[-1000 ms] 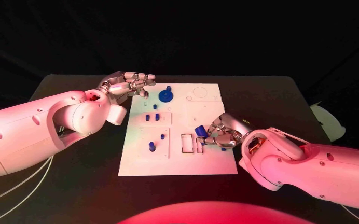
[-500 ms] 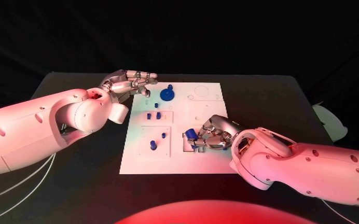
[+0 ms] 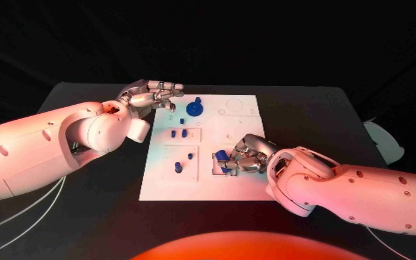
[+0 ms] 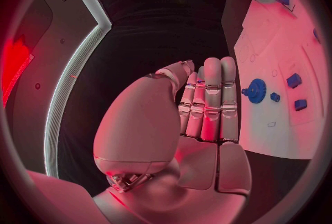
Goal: Assemble the parts on the task board
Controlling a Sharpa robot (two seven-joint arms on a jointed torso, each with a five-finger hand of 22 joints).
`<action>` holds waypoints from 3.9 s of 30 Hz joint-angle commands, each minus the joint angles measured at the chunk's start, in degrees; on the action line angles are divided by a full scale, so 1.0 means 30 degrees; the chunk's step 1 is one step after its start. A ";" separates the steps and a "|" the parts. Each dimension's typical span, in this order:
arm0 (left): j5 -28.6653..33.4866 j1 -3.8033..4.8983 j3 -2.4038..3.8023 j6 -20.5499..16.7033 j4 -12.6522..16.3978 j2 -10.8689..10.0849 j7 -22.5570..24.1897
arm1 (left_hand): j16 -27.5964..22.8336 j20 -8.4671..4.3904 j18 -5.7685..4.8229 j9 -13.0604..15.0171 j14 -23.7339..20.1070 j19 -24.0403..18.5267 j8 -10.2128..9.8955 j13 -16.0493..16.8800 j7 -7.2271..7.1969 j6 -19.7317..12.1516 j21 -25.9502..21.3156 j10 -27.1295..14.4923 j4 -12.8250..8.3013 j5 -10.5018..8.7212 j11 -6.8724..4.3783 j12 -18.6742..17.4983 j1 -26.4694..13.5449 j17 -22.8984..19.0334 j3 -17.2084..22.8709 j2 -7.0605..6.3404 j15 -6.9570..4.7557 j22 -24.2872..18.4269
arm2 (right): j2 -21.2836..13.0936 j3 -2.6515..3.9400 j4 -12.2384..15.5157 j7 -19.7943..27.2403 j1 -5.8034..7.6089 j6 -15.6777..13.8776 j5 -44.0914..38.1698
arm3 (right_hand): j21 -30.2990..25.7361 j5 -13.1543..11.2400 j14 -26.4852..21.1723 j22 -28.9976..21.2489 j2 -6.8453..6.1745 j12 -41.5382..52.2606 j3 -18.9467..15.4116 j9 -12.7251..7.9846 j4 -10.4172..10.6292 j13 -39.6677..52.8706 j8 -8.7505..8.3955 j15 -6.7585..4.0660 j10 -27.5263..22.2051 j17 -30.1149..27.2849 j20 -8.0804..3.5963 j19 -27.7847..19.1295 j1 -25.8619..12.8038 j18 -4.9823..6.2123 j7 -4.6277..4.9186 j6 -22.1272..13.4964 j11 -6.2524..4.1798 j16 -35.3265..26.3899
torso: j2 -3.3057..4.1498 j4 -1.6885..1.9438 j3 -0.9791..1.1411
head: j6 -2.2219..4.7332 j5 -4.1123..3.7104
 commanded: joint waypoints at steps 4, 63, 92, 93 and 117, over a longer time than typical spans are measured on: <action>0.0044 0.0015 0.0013 0.0310 0.0062 0.0004 0.0054 | -0.0078 0.0044 0.0250 -0.0018 -0.0112 0.0058 0.0002 0.0017 0.0056 -0.0139 -0.0091 -0.0108 -0.0002 0.0065 0.0002 0.0124 -0.0088 -0.0018 -0.0093 0.0062 0.0015 -0.0016 | 0.0080 0.0003 -0.0175 0.0337 -0.0007 0.0355 -0.0152 | -0.0205 -0.2398 0.1906 0.4268 -0.0303 0.4667 -0.0228 0.0254 0.0074 0.8940 0.0036 -0.0161 0.1231 0.4497 -0.0110 0.0977 -0.1088 -0.0289 0.0144 -0.0046 -0.0290 -0.0026 | 0.0010 0.0000 -0.0004 | -0.0064 0.0015; 0.0044 0.0010 -0.0052 0.0336 -0.0113 0.0106 -0.0023 | -0.0078 0.0044 0.0250 -0.0018 -0.0112 0.0058 0.0002 0.0017 0.0056 -0.0139 -0.0091 -0.0108 -0.0002 0.0065 0.0002 0.0124 -0.0088 -0.0018 -0.0093 0.0062 0.0015 -0.0016 | -0.5090 -0.0097 0.1635 0.0285 0.0426 0.1330 -0.4094 | 0.0229 -0.1438 0.1975 0.4382 0.0448 0.4544 0.1494 0.1046 -0.0341 0.9073 -0.0485 -0.0112 0.1296 0.4806 -0.0066 0.1124 0.1777 -0.0374 0.0220 -0.0312 -0.0242 0.0094 | -0.0139 -0.0147 0.0061 | 0.0079 -0.0598; 0.0044 0.0010 -0.0061 0.0351 -0.0059 -0.0005 -0.0025 | -0.0086 0.0050 0.0255 -0.0026 -0.0136 0.0050 0.0013 0.0017 0.0055 -0.0147 -0.0131 -0.0134 -0.0013 0.0073 0.0002 0.0159 -0.0077 -0.0037 -0.0094 0.0095 0.0015 -0.0030 | -0.3411 -0.0145 -0.0031 -0.0323 -0.0580 0.1616 -0.5200 | -0.0271 -0.1282 0.1906 0.4249 0.0071 0.4176 0.0772 0.1132 -0.0016 0.8826 -0.0553 -0.0128 0.1140 0.4511 -0.0073 0.0938 0.1225 -0.0274 0.0189 -0.0094 -0.0257 -0.0032 | -0.0131 -0.0130 0.0033 | -0.0111 -0.0455; 0.0044 0.0010 -0.0061 0.0353 -0.0058 -0.0007 -0.0028 | -0.0086 0.0050 0.0255 -0.0026 -0.0136 0.0050 0.0013 0.0017 0.0055 -0.0147 -0.0131 -0.0134 -0.0013 0.0073 0.0002 0.0159 -0.0077 -0.0037 -0.0094 0.0095 0.0015 -0.0030 | -0.3348 -0.0145 -0.0079 -0.0348 -0.0586 0.1675 -0.5403 | -0.0281 -0.1283 0.1907 0.4246 0.0067 0.4176 0.0767 0.1139 -0.0036 0.8828 -0.0553 -0.0128 0.1140 0.4515 -0.0074 0.0934 0.1260 -0.0272 0.0180 -0.0088 -0.0262 -0.0031 | -0.0132 -0.0126 0.0037 | -0.0101 -0.0455; 0.0044 0.0012 -0.0061 0.0362 0.0024 -0.0136 -0.0109 | -0.0087 0.0052 0.0255 -0.0028 -0.0139 0.0050 0.0018 0.0016 0.0057 -0.0147 -0.0142 -0.0141 -0.0001 0.0075 0.0004 0.0170 -0.0089 -0.0043 -0.0092 0.0120 0.0017 -0.0034 | -0.2285 -0.0211 -0.0852 -0.0656 -0.0752 0.4930 -0.9488 | -0.0541 -0.4177 0.1891 0.4185 -0.0088 0.3921 0.2150 0.1345 -0.1688 0.8728 -0.0666 -0.0224 0.1008 0.4448 -0.0153 0.0823 0.4974 -0.0228 0.0074 0.0075 -0.0374 -0.0069 | -0.0145 -0.0157 0.0049 | -0.0083 -0.0307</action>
